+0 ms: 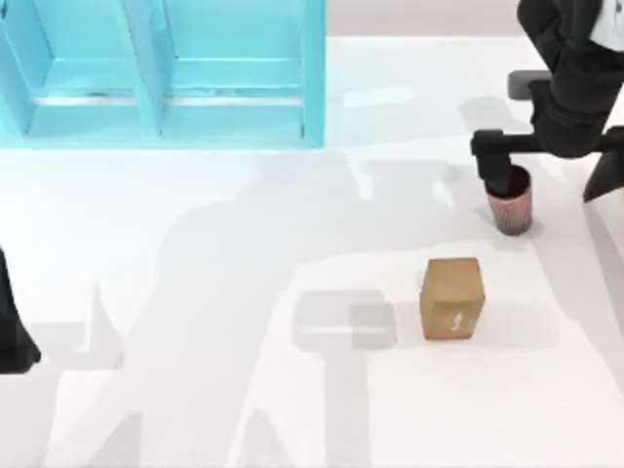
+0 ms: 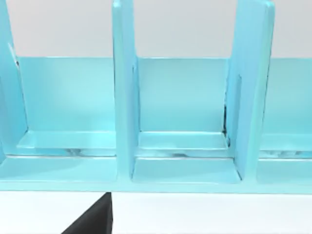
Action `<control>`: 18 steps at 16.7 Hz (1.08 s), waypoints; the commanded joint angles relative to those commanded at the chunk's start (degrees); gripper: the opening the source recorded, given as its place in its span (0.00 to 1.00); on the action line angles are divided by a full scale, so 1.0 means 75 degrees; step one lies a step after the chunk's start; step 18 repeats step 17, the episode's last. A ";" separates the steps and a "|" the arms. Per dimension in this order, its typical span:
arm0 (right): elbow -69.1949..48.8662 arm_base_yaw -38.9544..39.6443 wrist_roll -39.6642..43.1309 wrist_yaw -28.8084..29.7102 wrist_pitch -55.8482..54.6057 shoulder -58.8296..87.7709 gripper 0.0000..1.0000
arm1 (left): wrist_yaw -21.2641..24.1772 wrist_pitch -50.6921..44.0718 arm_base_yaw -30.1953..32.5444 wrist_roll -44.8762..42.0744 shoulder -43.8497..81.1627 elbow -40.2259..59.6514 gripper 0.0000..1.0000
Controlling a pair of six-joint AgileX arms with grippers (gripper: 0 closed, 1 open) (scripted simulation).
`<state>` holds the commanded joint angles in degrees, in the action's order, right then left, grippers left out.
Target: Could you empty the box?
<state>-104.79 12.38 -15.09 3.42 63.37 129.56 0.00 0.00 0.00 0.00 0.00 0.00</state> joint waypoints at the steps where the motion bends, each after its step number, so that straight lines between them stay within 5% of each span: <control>1: -0.0017 0.0000 -0.0001 0.0000 0.0018 0.0008 1.00 | 0.0000 0.0000 0.0000 0.0000 0.0000 0.0000 1.00; 18: -0.3080 -0.0021 0.0021 0.0000 0.3053 0.0025 1.00 | 0.0000 0.0000 0.0000 0.0000 0.0000 0.0000 1.00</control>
